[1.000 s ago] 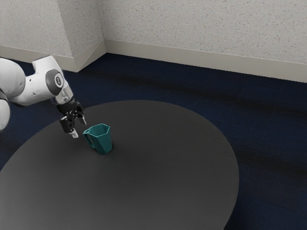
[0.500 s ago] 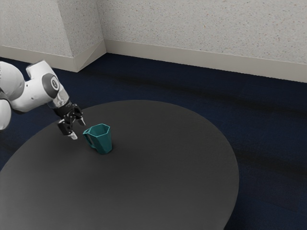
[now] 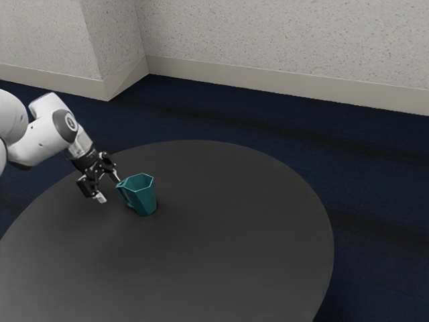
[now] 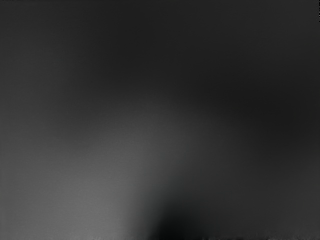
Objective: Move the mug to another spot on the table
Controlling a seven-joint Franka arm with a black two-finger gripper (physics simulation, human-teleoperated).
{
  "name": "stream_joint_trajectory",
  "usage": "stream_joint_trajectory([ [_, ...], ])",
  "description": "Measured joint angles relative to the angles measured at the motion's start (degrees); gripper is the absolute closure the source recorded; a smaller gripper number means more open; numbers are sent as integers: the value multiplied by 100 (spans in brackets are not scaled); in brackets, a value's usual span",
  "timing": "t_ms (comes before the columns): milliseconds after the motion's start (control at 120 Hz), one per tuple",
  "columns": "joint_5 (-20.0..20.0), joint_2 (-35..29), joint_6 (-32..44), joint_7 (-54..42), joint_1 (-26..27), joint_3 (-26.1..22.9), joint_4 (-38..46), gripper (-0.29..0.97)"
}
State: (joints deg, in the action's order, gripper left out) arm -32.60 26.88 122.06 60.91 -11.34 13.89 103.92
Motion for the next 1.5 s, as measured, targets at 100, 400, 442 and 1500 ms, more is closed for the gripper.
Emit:
stream_joint_trajectory([
  [100, -21, -13, 4, -120, 0, -1, 35, 0],
  [400, -523, -5, 13, -390, 8, -103, 64, 0],
  [442, -565, -4, 15, -417, 7, -119, 82, 0],
  [1500, -939, -42, 215, -697, 32, -362, 254, 6],
])
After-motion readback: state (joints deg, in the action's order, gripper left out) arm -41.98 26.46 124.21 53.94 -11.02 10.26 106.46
